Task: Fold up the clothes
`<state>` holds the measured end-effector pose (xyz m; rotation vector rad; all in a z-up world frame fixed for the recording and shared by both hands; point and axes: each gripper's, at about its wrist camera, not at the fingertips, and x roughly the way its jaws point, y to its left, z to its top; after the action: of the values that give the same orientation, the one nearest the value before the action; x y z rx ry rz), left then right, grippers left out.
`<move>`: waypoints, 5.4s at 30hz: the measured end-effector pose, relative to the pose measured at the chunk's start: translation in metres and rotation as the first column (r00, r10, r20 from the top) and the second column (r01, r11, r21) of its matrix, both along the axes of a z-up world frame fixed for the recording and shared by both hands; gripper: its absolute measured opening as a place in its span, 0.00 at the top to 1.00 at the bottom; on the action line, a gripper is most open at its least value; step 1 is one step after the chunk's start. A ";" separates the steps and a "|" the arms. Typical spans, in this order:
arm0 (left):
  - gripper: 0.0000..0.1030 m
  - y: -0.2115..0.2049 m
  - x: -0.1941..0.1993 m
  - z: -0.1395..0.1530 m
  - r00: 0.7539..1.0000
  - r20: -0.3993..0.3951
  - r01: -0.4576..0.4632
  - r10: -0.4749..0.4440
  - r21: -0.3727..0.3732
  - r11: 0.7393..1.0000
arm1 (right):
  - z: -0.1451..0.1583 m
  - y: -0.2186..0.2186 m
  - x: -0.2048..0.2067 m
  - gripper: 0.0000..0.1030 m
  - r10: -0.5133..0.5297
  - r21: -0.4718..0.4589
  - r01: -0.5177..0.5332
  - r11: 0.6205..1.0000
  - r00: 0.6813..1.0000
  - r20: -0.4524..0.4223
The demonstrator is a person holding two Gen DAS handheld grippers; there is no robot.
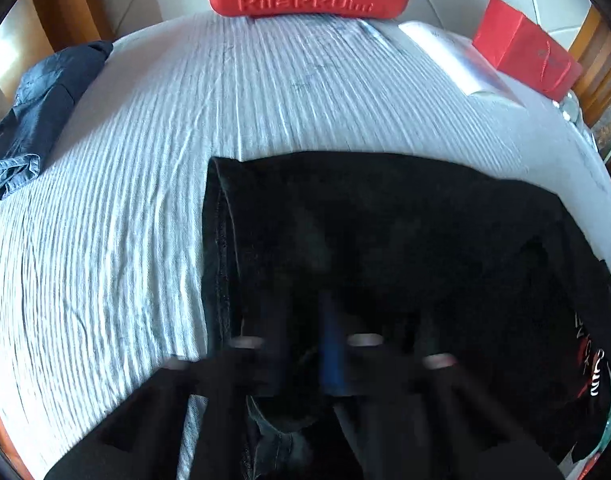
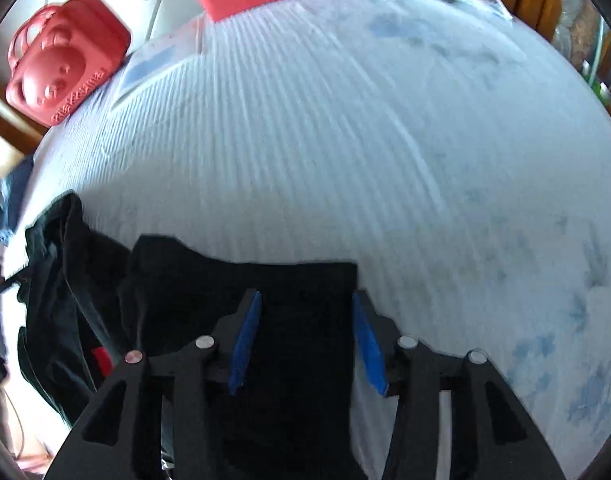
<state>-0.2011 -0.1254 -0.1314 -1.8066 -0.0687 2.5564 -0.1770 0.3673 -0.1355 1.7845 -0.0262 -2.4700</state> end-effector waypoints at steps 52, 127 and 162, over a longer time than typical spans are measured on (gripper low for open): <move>0.58 -0.028 -0.108 0.073 0.992 -0.129 0.004 0.001 0.039 0.999 | 0.070 0.075 0.049 0.86 -0.280 -0.035 0.278 0.960 0.949 -0.145; 0.81 0.284 0.212 0.078 0.927 -0.175 -0.298 0.331 0.188 0.936 | 0.078 0.154 0.008 0.67 0.524 -0.015 -0.535 0.845 0.833 -0.179; 0.89 0.500 0.145 0.008 0.717 -0.134 -0.683 0.684 0.055 0.728 | 0.001 0.094 -0.085 0.90 0.952 0.024 -0.963 0.267 0.260 -0.160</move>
<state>-0.0556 0.3746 -0.1233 -1.8282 -0.9127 3.1312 -0.2620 0.4609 -0.1348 0.9687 0.7533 -1.5496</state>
